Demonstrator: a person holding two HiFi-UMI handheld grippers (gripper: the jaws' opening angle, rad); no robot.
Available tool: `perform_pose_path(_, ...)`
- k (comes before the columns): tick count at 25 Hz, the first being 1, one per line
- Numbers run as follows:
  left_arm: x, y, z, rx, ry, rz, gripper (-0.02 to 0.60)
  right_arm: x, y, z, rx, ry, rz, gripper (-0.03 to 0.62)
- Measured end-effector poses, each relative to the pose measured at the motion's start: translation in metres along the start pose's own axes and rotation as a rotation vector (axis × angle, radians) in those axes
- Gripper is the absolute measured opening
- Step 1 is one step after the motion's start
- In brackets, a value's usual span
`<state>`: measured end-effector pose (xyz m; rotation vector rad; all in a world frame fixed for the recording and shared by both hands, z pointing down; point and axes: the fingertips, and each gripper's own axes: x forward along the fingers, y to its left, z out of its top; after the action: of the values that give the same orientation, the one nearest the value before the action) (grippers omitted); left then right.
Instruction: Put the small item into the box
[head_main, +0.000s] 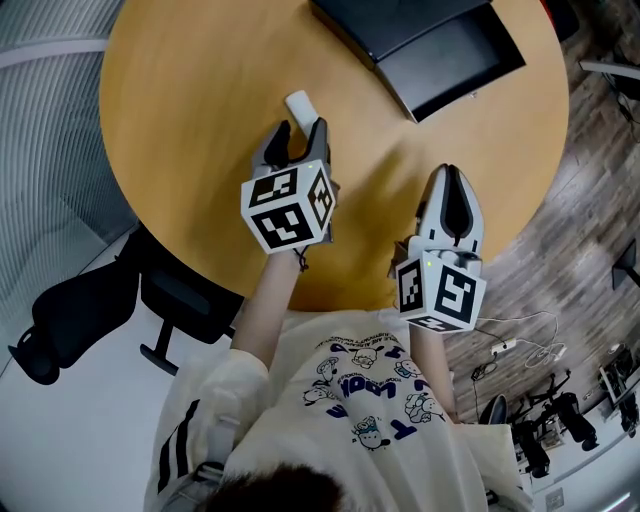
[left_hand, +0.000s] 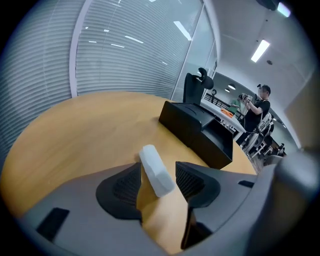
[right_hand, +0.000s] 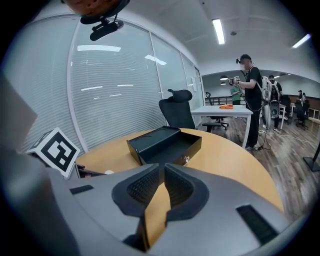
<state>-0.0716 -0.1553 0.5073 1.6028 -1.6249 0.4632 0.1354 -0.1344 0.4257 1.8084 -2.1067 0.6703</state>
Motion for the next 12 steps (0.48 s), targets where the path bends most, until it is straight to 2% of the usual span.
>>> perform_pose_path(3, 0.005, 0.002, -0.003, -0.032, 0.02, 0.006, 0.207, 0.002, 0.0, -0.002, 0.0, 0.01, -0.001, 0.049)
perform_pose_path(12, 0.017, 0.004, -0.012, -0.045, 0.069, 0.036, 0.207, 0.008, -0.003, -0.005, 0.001, 0.023, -0.006, 0.049)
